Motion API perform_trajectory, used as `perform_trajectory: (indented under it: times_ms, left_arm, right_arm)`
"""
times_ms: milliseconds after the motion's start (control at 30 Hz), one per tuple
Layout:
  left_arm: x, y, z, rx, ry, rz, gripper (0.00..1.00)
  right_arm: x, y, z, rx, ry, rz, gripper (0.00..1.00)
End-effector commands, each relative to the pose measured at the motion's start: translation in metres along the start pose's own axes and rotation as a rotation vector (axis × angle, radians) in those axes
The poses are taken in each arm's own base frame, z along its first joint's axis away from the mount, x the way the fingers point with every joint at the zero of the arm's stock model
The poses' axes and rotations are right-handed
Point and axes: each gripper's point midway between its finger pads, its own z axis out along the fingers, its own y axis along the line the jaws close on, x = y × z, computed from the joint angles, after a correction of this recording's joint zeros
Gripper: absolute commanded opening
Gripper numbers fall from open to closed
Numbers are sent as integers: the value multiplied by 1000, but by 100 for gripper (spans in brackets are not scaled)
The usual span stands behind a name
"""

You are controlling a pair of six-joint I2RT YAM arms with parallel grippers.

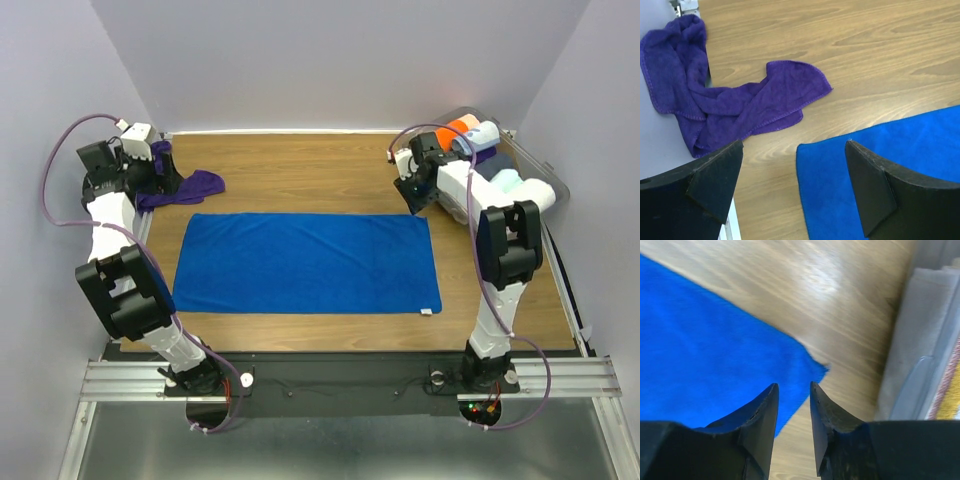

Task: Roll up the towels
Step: Fold the towel

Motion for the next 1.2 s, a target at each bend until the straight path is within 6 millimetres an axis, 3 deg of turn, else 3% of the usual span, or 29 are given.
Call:
perform_trajectory:
  times_ms: [0, 333, 800, 933, 967, 1000, 1033, 1067, 1133, 1167]
  left_arm:
    - [-18, 0, -7, -35, -48, 80, 94]
    - [6, 0, 3, -24, 19, 85, 94]
    - [16, -2, 6, -9, 41, 101, 94]
    - [24, 1, 11, -1, 65, 109, 94]
    - [22, 0, 13, 18, 70, 118, 94]
    - [43, -1, 18, 62, 141, 122, 93]
    - [35, 2, 21, 75, 143, 134, 91]
    - [39, 3, 24, 91, 166, 128, 88]
    - [59, 4, 33, 135, 231, 100, 77]
    - [57, 3, 36, 145, 231, 100, 75]
  right_arm:
    - [-2, -26, 7, 122, 2, -47, 37]
    - [18, -30, 29, 123, 70, -98, 38]
    - [26, -41, 43, 137, 87, -102, 36]
    - [32, -36, 48, 116, 101, -108, 28]
    - [33, -36, 48, 114, 102, -108, 19]
    - [32, -34, 48, 110, 99, -112, 14]
    - [32, -35, 46, 110, 97, -113, 5]
    - [32, -35, 45, 111, 94, -114, 1]
    - [28, -36, 40, 114, 81, -120, 1]
    - [27, -35, 39, 112, 77, -123, 1]
